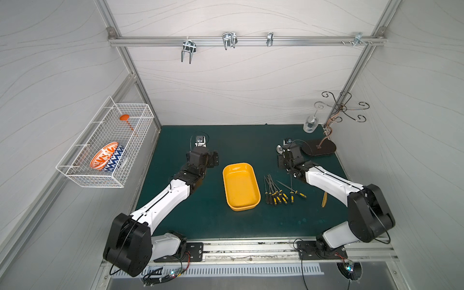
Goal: Put the file tool into the storage box
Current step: Pick up the file tool from the center of the board.
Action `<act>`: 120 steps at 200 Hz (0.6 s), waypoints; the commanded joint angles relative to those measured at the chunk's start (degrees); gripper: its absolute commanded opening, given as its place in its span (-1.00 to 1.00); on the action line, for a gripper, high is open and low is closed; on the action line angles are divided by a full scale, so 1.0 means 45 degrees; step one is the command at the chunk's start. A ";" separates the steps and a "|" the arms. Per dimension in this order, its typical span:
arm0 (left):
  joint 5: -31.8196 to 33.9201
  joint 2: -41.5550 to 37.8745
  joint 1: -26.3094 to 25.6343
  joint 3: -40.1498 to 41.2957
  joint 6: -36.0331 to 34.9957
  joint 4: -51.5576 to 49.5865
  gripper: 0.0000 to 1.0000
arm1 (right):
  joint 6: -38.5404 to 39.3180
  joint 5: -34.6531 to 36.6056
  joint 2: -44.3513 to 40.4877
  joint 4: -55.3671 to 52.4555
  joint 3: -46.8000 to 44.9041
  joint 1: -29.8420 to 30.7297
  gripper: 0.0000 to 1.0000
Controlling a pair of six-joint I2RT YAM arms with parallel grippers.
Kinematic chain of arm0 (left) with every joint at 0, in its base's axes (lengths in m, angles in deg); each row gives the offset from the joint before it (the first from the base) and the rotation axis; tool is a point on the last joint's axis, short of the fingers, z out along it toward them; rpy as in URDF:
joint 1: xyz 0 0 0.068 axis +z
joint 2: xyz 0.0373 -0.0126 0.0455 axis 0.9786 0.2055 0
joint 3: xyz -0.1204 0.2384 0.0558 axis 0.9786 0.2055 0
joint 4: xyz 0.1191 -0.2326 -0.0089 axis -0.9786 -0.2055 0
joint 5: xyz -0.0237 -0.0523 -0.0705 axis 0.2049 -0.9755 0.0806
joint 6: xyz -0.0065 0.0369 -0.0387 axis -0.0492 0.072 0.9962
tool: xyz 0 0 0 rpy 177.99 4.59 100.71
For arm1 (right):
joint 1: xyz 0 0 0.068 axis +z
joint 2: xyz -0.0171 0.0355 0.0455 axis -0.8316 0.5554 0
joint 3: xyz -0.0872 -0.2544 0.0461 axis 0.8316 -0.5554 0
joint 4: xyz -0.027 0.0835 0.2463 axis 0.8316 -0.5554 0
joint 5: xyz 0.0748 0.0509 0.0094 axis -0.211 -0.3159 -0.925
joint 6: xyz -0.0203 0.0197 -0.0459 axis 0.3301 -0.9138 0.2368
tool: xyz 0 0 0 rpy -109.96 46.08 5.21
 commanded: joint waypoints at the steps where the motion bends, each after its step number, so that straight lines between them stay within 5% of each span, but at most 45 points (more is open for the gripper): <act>1: 0.1349 -0.0152 -0.1510 0.0402 0.2282 -0.1730 0.99 | -0.2891 0.0189 -0.0395 -0.4370 -0.0267 -0.0034 0.24; 19: 0.1702 -0.0344 -0.2525 0.0711 0.2677 -0.1743 0.99 | -0.3016 0.0683 -0.0221 -0.4567 -0.0760 -0.0314 0.24; 49: 0.2149 -0.0509 -0.3483 0.0816 0.2924 -0.1917 0.98 | -0.3441 -0.1637 0.0589 -0.5127 -0.0759 -0.1585 0.17; 120: 0.2182 -0.0393 -0.3759 0.0717 0.2774 -0.1922 0.98 | -0.3545 -0.3416 0.1021 -0.3969 -0.1430 -0.1964 -0.14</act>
